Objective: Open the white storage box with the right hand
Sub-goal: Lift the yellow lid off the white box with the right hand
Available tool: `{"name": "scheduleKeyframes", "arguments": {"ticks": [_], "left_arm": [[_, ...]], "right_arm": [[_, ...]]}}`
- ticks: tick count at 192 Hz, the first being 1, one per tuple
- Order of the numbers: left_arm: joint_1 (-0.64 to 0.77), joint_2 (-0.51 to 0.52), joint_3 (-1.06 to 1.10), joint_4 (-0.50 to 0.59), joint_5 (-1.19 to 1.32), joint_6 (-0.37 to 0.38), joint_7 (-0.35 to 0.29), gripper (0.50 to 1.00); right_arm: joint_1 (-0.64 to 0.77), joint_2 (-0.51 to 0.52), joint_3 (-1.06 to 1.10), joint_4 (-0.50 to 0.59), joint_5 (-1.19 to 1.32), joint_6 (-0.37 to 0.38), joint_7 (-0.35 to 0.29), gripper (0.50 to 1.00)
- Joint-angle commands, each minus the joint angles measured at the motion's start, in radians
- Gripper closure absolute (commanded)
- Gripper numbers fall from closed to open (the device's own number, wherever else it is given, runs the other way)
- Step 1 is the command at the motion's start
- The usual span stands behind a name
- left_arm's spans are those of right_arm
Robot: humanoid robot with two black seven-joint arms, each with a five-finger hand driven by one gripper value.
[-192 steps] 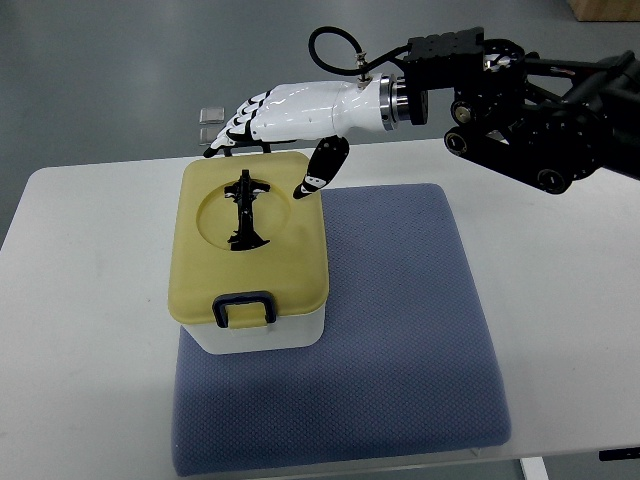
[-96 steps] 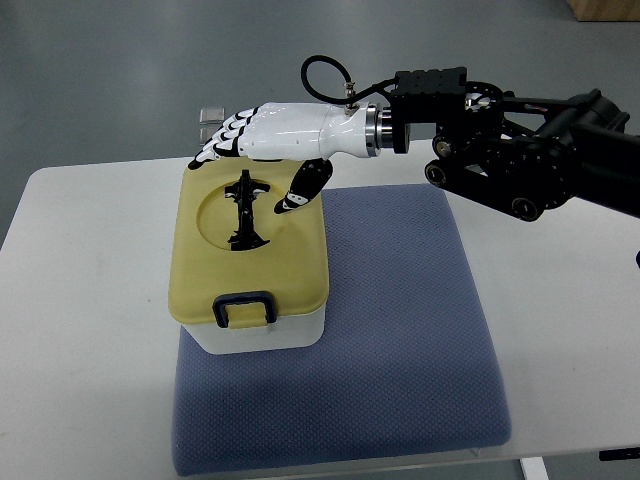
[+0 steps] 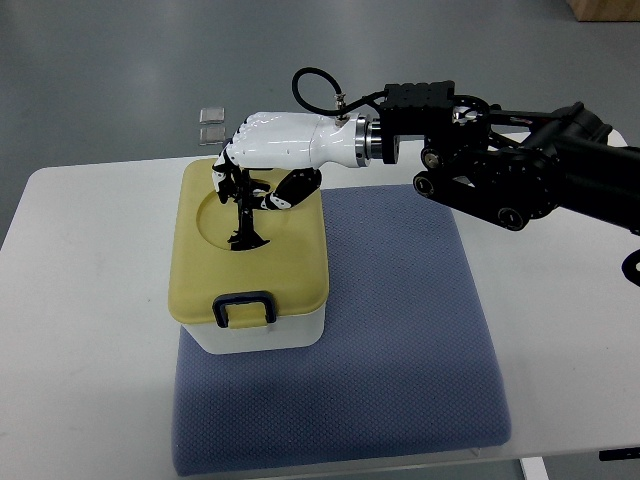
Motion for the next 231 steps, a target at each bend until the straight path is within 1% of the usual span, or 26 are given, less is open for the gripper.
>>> {"name": "scheduleKeyframes", "arguments": {"ticks": [1, 34, 53, 90, 105, 123, 192, 231], "left_arm": [[0.000, 0.000, -0.001, -0.001, 0.000, 0.000, 0.002, 0.500], [0.000, 0.000, 0.001, -0.012, 0.000, 0.002, 0.002, 0.500], [0.000, 0.000, -0.001, -0.012, 0.000, 0.002, 0.002, 0.500], [0.000, 0.000, -0.001, -0.012, 0.000, 0.002, 0.002, 0.500], [0.000, 0.000, 0.001, -0.014, 0.000, 0.000, 0.002, 0.500], [0.000, 0.000, 0.001, -0.014, 0.000, 0.000, 0.002, 0.500], [0.000, 0.000, 0.001, -0.015, 0.000, 0.000, 0.002, 0.500], [0.000, 0.000, -0.001, -0.015, 0.000, 0.000, 0.002, 0.500]], "right_arm": [[0.002, -0.001, 0.002, 0.001, 0.000, -0.010, -0.005, 1.000], [0.015, -0.007, 0.014, 0.012, 0.018, -0.016, 0.001, 1.000], [0.048, -0.019, 0.018, 0.015, 0.020, -0.017, 0.003, 1.000], [0.100, -0.093, 0.034, 0.044, 0.067, -0.014, 0.004, 1.000], [0.112, -0.139, 0.035, 0.051, 0.069, -0.013, 0.010, 1.000], [0.112, -0.205, 0.035, 0.072, 0.069, -0.011, 0.034, 1.000], [0.063, -0.478, 0.031, 0.153, 0.067, -0.010, 0.034, 1.000], [0.005, -0.570, 0.029, 0.159, 0.063, -0.017, 0.034, 1.000]]}}
